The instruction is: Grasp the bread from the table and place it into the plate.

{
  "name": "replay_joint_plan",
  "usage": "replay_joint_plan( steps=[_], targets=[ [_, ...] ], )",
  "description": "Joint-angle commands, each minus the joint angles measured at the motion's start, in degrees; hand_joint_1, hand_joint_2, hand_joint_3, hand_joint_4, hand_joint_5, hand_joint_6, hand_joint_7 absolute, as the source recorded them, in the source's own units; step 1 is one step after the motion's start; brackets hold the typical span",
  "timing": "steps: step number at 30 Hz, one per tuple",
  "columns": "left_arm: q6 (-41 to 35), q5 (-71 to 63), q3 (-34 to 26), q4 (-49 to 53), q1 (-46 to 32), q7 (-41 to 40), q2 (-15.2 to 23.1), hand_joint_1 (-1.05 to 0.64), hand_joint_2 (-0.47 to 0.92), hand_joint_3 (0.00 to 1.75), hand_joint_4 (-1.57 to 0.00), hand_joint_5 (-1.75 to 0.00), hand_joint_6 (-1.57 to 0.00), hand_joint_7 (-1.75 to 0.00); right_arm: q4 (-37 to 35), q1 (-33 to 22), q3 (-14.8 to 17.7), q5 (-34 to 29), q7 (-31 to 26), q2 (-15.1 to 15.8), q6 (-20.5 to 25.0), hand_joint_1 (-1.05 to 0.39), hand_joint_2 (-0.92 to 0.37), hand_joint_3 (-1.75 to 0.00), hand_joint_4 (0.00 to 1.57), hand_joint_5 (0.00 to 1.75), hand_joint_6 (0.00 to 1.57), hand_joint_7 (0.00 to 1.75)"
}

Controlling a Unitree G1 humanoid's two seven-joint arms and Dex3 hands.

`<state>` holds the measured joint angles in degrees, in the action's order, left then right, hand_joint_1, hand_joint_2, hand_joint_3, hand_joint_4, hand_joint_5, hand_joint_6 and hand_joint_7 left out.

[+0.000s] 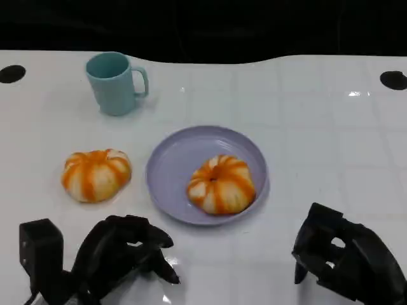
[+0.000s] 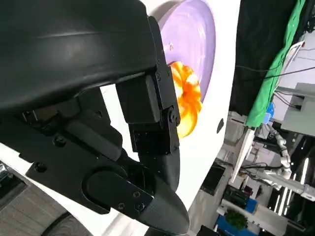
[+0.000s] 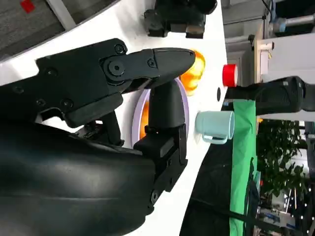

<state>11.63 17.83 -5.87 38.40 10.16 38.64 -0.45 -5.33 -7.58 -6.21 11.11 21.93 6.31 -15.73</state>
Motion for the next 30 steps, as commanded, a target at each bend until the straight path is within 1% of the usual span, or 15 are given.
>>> replay_joint_plan(
  steps=[1,6,10,17,21,26,30],
  targets=[
    [0.0,-0.4,0.0,0.7,-0.9,0.0,0.6,-1.05,0.77,0.0,-1.5,-0.58,-1.57,-0.21,-0.5,-0.1,1.1,-0.3,0.0,0.0,-0.7,-0.57,-0.92,-0.23,0.68,1.75,0.55,1.71],
    [0.4,-0.4,-0.1,1.4,-0.5,0.1,0.7,-1.05,0.78,0.0,-1.5,-0.58,-1.57,-0.21,-2.3,0.9,1.6,1.3,1.9,-0.6,-1.4,-0.55,-0.92,-0.24,0.68,1.75,0.55,1.69],
    [0.9,0.0,-0.6,2.7,0.1,0.8,0.9,-1.05,0.79,0.01,-1.49,-0.58,-1.57,-0.19,-3.6,1.5,1.9,2.7,3.5,-1.3,-0.8,-0.55,-0.92,-0.22,0.66,1.75,0.56,1.67],
    [1.0,-0.4,-0.7,3.2,0.5,0.4,1.6,-1.05,0.78,0.0,-1.5,-0.58,-1.57,-0.21,-5.5,2.6,2.5,2.6,4.6,-2.2,-2.8,-0.55,-0.92,-0.22,0.66,1.75,0.58,1.59],
    [0.5,-0.2,-0.8,3.4,0.9,0.5,1.9,-1.05,0.78,0.0,-1.5,-0.58,-1.57,-0.21,-5.7,3.1,2.9,3.7,5.5,-2.5,-1.6,-0.54,-0.92,-0.22,0.65,1.75,0.58,1.57],
    [1.0,0.4,-1.4,4.8,1.6,1.7,1.9,-1.05,0.78,0.0,-1.5,-0.59,-1.57,-0.21,-5.1,3.0,2.8,2.3,4.5,-2.8,-0.2,-0.55,-0.92,-0.19,0.65,1.75,0.59,1.6],
    [1.4,-0.1,-1.4,4.9,1.8,1.7,2.0,-1.05,0.78,0.0,-1.5,-0.59,-1.57,-0.19,-4.1,2.2,2.4,0.5,3.2,-2.7,-0.1,-0.58,-0.92,-0.18,0.6,1.75,0.57,1.57]
  ],
)
